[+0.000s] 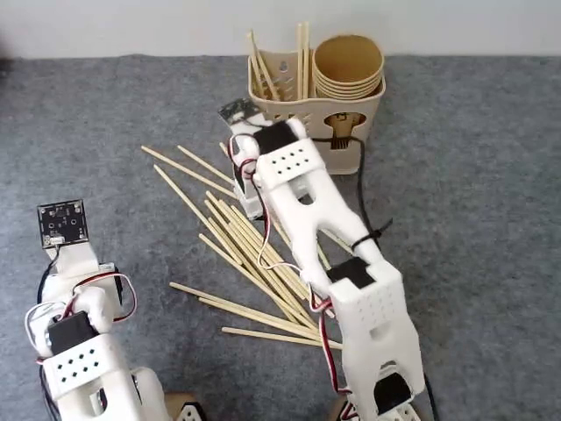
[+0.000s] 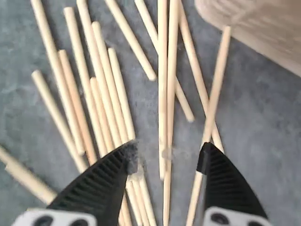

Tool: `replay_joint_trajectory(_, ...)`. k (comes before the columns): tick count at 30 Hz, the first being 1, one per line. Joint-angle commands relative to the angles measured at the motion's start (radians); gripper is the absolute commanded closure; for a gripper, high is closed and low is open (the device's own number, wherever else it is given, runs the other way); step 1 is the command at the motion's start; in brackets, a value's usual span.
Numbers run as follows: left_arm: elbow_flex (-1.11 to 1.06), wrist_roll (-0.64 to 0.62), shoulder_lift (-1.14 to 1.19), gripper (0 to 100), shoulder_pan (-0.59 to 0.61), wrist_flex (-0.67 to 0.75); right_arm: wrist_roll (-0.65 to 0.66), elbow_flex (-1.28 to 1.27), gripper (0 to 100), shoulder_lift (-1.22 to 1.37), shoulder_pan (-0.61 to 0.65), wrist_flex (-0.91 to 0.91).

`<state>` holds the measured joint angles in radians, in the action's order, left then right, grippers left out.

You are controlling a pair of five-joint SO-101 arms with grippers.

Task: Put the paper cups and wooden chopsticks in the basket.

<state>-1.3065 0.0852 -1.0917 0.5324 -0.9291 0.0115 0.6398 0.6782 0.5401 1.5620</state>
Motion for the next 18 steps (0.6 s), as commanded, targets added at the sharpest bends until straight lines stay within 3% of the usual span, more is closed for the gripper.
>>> replay_joint_trajectory(1,0.004,-0.005,-0.014,93,-0.005,0.020,0.046,0.012,80.3,0.039,-0.008,-0.128)
replay_joint_trajectory(7,0.002,-0.005,-0.014,93,-0.005,0.020,0.083,0.012,82.9,0.119,-0.013,-0.257)
replay_joint_trajectory(13,0.002,-0.005,-0.014,93,-0.006,0.021,0.084,0.012,84.2,0.168,-0.025,-0.249)
replay_joint_trajectory(18,0.002,-0.005,-0.014,93,-0.006,0.021,0.112,0.012,99.4,0.188,-0.038,-0.251)
